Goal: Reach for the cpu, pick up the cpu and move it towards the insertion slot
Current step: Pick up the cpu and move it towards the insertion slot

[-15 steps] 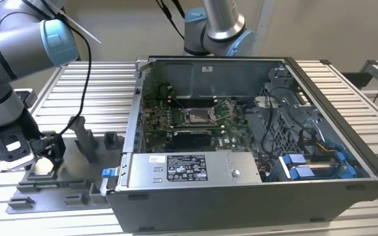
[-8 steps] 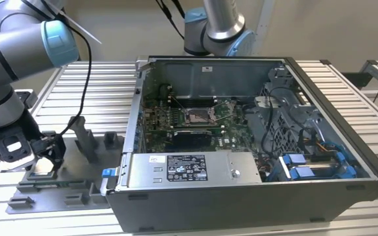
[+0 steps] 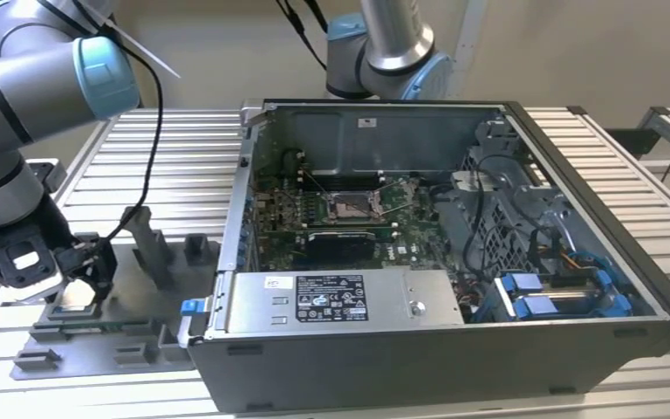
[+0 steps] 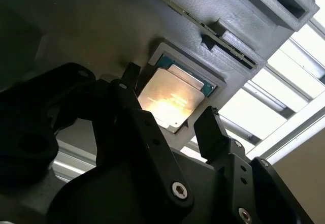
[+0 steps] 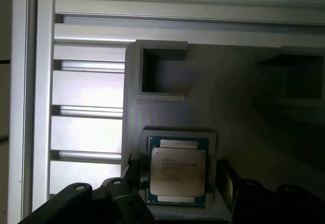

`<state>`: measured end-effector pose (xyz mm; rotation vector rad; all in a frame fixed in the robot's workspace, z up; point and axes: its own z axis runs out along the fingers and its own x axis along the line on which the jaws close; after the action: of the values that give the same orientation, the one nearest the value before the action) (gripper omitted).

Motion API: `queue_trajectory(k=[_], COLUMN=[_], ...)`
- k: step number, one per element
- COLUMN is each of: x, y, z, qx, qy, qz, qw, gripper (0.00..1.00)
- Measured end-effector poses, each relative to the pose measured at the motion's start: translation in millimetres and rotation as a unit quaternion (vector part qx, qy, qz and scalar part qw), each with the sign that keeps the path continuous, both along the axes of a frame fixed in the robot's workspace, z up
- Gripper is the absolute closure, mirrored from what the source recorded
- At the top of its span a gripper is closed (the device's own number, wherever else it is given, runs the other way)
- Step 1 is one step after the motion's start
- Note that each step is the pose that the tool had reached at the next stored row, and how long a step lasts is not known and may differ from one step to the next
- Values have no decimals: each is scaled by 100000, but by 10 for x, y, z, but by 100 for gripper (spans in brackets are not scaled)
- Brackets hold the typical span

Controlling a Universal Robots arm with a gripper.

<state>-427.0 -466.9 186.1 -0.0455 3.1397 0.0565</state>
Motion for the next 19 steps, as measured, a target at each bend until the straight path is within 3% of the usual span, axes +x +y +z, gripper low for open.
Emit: queue_trajectory(k=[5, 6, 19], x=[0, 0, 0], y=[0, 0, 0], z=[0, 0, 0], qx=[-3, -4, -4], qy=[0, 2, 4], qz=[133, 159, 508], qw=[100000, 100000, 99999], gripper=[0, 100, 100])
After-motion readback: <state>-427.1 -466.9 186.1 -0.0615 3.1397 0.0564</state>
